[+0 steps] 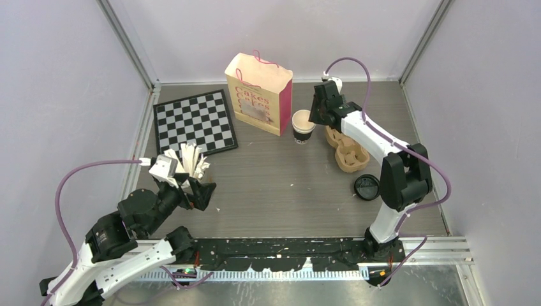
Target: Pack the takeout coffee
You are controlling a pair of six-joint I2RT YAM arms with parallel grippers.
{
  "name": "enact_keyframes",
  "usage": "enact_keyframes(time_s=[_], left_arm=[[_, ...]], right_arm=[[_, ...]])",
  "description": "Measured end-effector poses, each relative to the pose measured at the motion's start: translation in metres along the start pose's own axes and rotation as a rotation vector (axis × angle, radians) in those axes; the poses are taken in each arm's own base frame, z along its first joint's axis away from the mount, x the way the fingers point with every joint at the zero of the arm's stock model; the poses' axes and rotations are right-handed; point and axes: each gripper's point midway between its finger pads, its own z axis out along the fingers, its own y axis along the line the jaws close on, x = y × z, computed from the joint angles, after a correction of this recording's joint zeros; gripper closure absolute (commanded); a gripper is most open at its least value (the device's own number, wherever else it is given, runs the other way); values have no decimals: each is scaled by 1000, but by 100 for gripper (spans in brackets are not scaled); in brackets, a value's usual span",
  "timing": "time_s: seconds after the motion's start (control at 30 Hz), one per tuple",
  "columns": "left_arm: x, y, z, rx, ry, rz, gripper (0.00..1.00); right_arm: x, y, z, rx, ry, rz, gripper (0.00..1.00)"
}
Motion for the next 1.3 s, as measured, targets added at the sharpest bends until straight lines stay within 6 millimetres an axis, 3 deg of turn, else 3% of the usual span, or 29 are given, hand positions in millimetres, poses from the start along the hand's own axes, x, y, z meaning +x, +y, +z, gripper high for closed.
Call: enact_keyframes(time_s=[0.2,0.43,0.63,0.77,0.97,1.07,1.13,1.3], left_arm=[[0,0,0,0,0,0,0],[0,0,0,0,0,0,0],[1,0,1,-1,5,4,0],[3,-3,4,2,24,16,0],[8,-12,7,42,57,41,0],[10,-18,10,64,72,41,5],[12,-26,15,83,100,31,9],[3,-62,34,144,189,-10,19]], right_arm=[[4,1,15,9,30,-4,71],[10,-3,16,28,58,-16,96],[17,-8,8,38,98,-32,100],[23,-7,-16,-2,129,-31,100],[41,-9,-83,-132,123,27,100],[53,-3,-116,-240,113,66,100],[68,5,-140,-348,115,107,99],[95,17,-160,-501,129,193,100]])
